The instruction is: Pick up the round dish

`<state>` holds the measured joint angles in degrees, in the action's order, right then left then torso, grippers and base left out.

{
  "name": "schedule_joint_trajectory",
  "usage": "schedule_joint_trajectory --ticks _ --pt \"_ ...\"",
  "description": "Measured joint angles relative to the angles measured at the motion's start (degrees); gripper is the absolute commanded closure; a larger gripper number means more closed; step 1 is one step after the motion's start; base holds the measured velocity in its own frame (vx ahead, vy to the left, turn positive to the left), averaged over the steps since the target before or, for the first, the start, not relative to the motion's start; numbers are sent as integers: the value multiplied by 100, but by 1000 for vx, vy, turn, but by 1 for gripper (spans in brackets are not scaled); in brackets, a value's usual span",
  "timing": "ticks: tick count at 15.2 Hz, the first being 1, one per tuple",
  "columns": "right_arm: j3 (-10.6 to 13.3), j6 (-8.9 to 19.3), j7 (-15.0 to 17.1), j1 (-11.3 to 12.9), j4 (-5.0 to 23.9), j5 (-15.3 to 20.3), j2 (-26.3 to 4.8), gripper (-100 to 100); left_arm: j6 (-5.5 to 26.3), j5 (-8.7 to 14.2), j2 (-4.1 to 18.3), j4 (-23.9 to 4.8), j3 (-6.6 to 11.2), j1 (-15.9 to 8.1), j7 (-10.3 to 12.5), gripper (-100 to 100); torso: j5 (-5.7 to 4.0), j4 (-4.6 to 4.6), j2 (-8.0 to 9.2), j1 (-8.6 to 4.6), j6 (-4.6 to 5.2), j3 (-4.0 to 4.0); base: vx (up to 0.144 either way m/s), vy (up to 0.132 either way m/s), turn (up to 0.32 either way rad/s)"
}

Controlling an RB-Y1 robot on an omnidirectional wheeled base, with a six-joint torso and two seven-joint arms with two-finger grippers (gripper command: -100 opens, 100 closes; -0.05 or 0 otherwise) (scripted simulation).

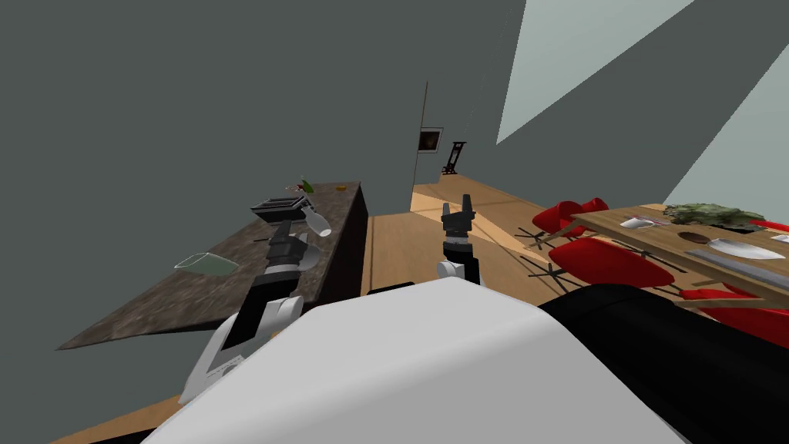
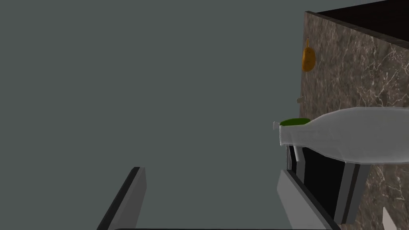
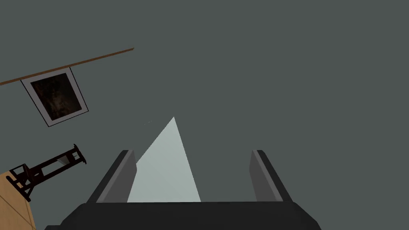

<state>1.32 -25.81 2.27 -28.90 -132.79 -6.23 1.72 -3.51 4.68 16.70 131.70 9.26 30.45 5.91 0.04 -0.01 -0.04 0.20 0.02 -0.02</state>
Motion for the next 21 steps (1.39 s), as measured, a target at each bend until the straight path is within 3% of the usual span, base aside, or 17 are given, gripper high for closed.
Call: schedule_joint_trajectory --ticks 21 --pt "0 0 0 -1 0 0 0 0 2246 903 429 -27 906 158 322 -100 -1 0 -1 -6 -2 0 -2 34 -113"
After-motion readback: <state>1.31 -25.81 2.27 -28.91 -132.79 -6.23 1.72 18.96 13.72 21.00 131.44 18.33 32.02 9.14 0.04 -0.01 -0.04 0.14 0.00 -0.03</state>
